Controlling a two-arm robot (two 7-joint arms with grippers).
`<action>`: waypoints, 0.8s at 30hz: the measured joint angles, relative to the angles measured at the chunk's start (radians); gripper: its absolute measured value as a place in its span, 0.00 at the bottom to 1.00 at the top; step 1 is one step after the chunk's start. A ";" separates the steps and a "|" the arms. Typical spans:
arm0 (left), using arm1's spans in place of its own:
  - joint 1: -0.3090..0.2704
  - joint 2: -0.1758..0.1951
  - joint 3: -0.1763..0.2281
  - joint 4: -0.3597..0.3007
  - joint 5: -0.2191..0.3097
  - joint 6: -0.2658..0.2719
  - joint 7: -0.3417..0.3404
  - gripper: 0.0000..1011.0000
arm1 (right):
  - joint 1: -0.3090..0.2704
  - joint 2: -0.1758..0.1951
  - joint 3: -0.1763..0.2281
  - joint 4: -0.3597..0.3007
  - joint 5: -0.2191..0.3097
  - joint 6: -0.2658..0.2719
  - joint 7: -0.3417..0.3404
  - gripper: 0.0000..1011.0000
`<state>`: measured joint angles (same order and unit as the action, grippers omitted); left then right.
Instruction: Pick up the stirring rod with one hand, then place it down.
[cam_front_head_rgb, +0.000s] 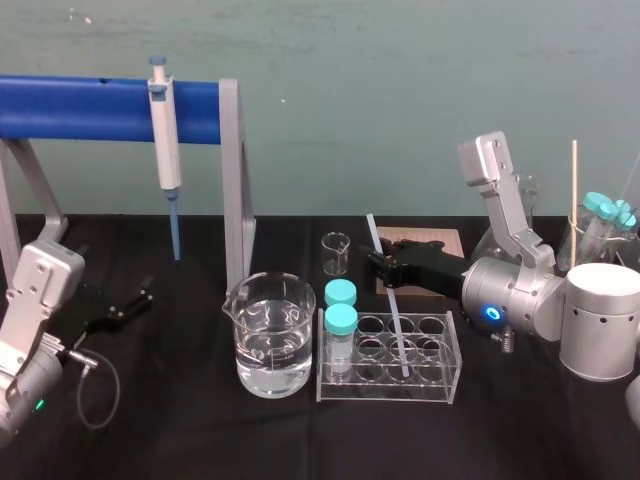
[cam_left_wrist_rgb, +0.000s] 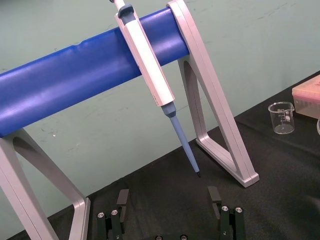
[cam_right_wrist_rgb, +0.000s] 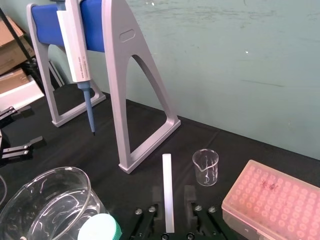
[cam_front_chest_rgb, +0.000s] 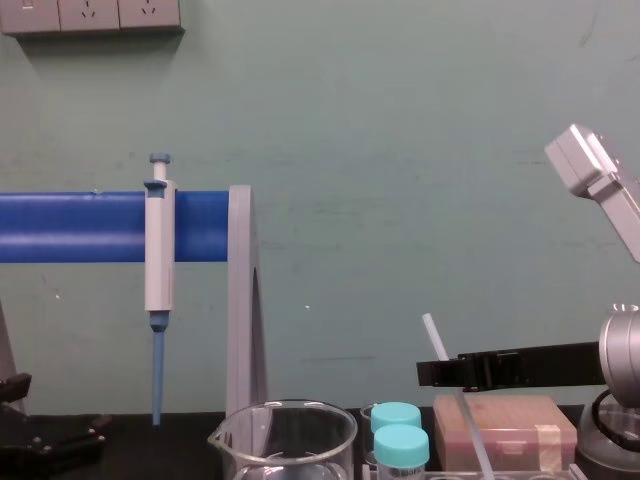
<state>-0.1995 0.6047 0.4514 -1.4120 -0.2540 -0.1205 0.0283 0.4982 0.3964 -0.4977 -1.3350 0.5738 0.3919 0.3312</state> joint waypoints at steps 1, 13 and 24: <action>0.000 0.000 0.000 0.000 0.000 0.000 0.000 0.99 | 0.000 0.000 0.000 0.000 0.000 0.000 0.000 0.28; 0.000 0.000 0.000 0.000 0.000 0.000 0.000 0.99 | -0.024 -0.003 0.015 -0.016 -0.005 -0.059 0.008 0.07; 0.000 0.000 0.000 0.000 0.000 0.000 0.000 0.99 | -0.142 0.021 0.055 -0.114 -0.093 -0.333 0.025 0.07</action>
<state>-0.1995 0.6047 0.4514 -1.4120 -0.2540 -0.1205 0.0283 0.3563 0.4174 -0.4427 -1.4488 0.4813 0.0586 0.3564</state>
